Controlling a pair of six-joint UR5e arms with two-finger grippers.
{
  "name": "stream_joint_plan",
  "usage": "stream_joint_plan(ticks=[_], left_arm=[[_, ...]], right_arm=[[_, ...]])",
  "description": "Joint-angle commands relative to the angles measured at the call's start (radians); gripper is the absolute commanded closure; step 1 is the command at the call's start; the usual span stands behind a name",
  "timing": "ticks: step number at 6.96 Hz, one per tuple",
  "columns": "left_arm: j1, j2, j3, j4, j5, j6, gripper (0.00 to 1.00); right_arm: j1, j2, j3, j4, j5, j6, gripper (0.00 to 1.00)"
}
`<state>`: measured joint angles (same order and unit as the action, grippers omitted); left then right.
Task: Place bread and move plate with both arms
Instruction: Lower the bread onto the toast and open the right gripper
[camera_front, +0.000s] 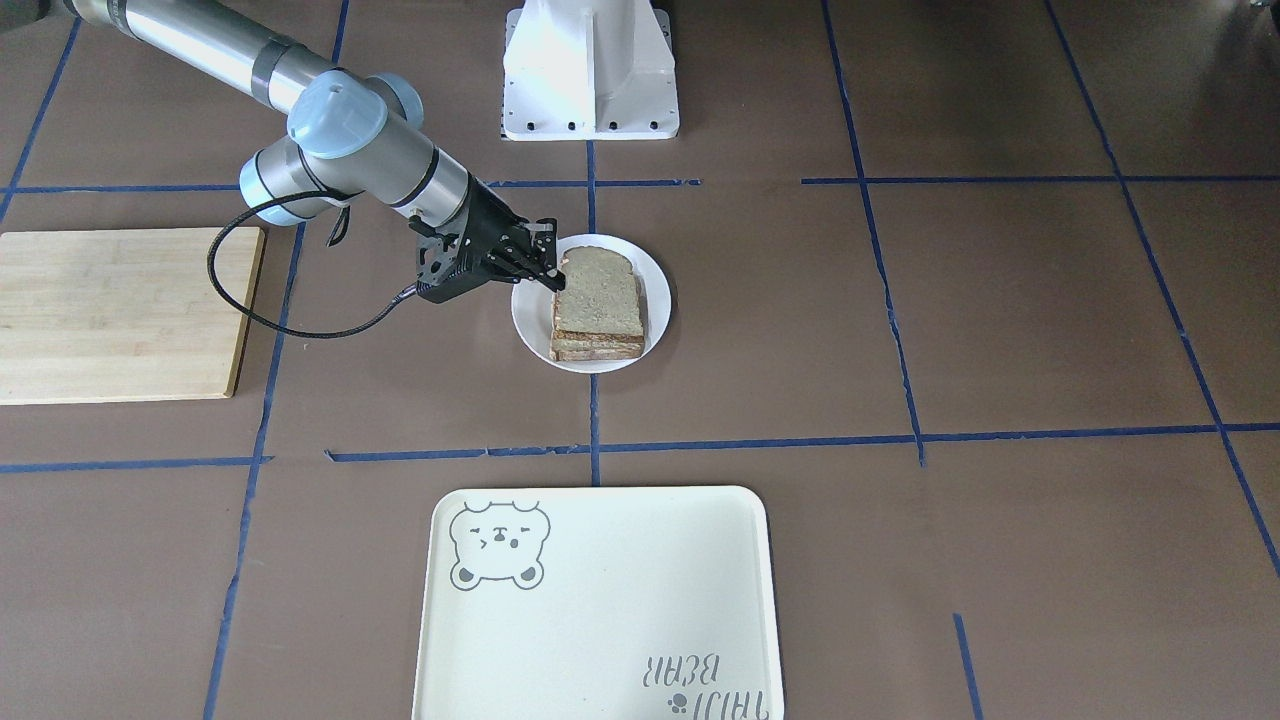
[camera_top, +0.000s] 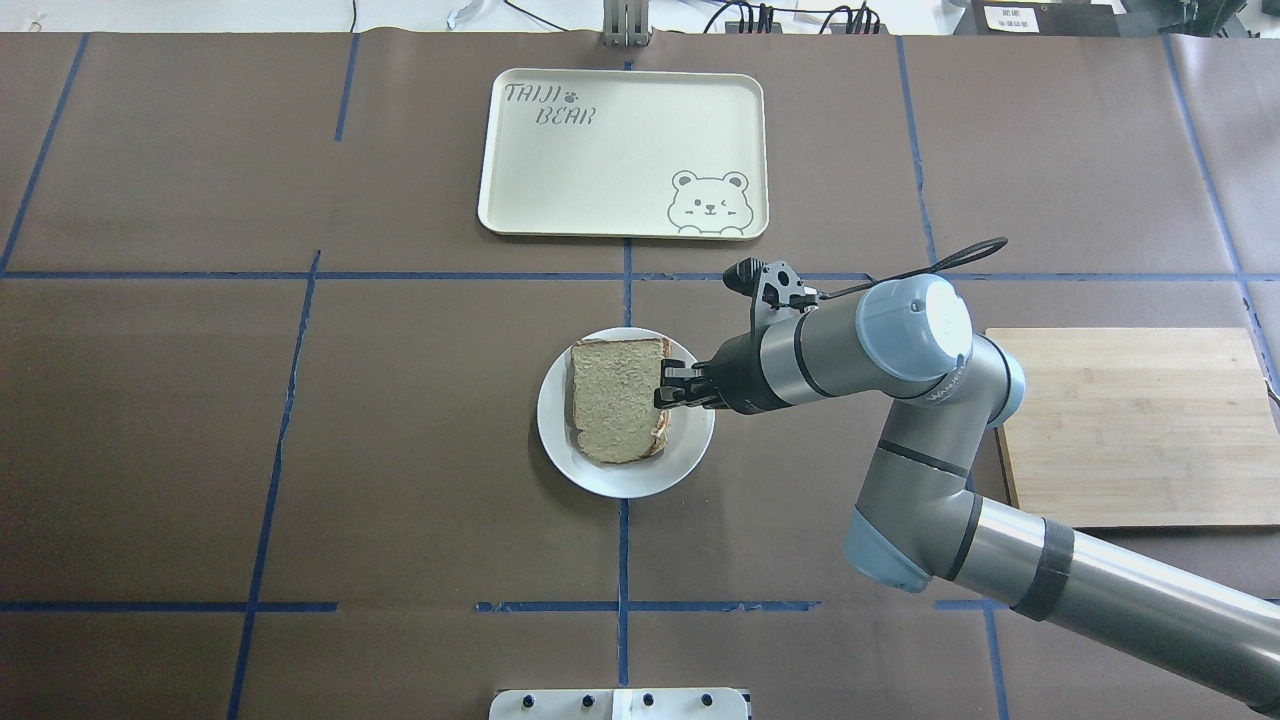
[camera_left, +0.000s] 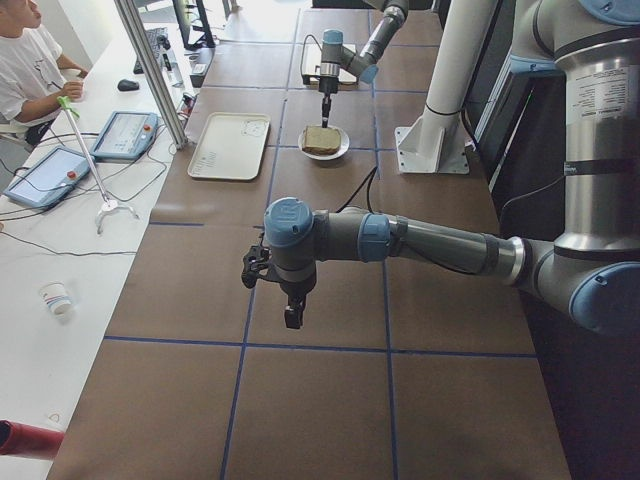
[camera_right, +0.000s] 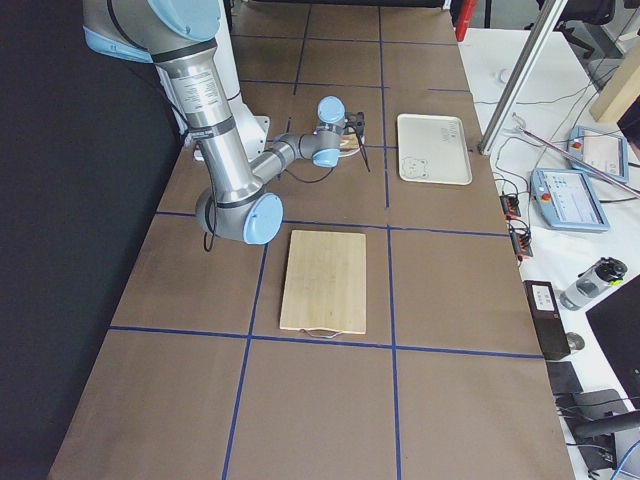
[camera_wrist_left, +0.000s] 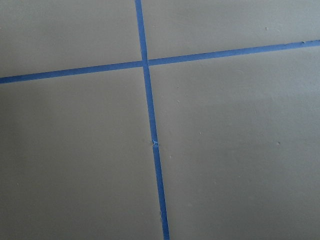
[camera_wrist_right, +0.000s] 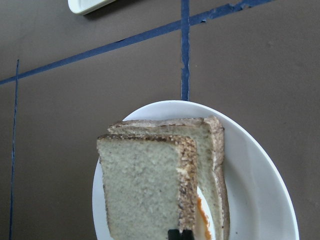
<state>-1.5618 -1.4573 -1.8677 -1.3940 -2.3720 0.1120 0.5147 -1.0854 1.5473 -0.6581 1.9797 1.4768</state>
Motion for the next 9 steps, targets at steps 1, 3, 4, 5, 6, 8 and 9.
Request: stream_joint_plan(ticks=[1, 3, 4, 5, 6, 8, 9], left_arm=[[-0.001, 0.002, -0.002, 0.001, 0.0, 0.0, 0.0], [-0.001, 0.002, -0.002, 0.001, 0.0, 0.0, 0.0], [-0.003, 0.002, -0.002, 0.001, 0.0, 0.0, 0.0], [-0.003, 0.002, -0.002, 0.001, 0.0, 0.0, 0.0], [-0.003, 0.002, -0.002, 0.001, 0.0, 0.0, 0.0], [-0.001, 0.003, -0.002, 0.001, 0.0, 0.0, 0.0], [-0.001, 0.003, -0.002, 0.001, 0.0, 0.0, 0.0]], right_arm=[[-0.002, -0.004, -0.006, 0.0, -0.009, -0.001, 0.91], [-0.001, -0.008, -0.006, 0.002, -0.007, -0.001, 0.91], [-0.001, -0.008, -0.006, 0.002, -0.009, -0.004, 0.91], [-0.001, -0.008, -0.006, 0.002, -0.009, -0.004, 0.9], [-0.001, -0.008, -0.006, 0.0, -0.009, -0.004, 0.9], [-0.002, -0.01, -0.007, -0.002, -0.01, -0.004, 0.28], [-0.004, -0.008, -0.007, -0.003, -0.01, -0.001, 0.0]])
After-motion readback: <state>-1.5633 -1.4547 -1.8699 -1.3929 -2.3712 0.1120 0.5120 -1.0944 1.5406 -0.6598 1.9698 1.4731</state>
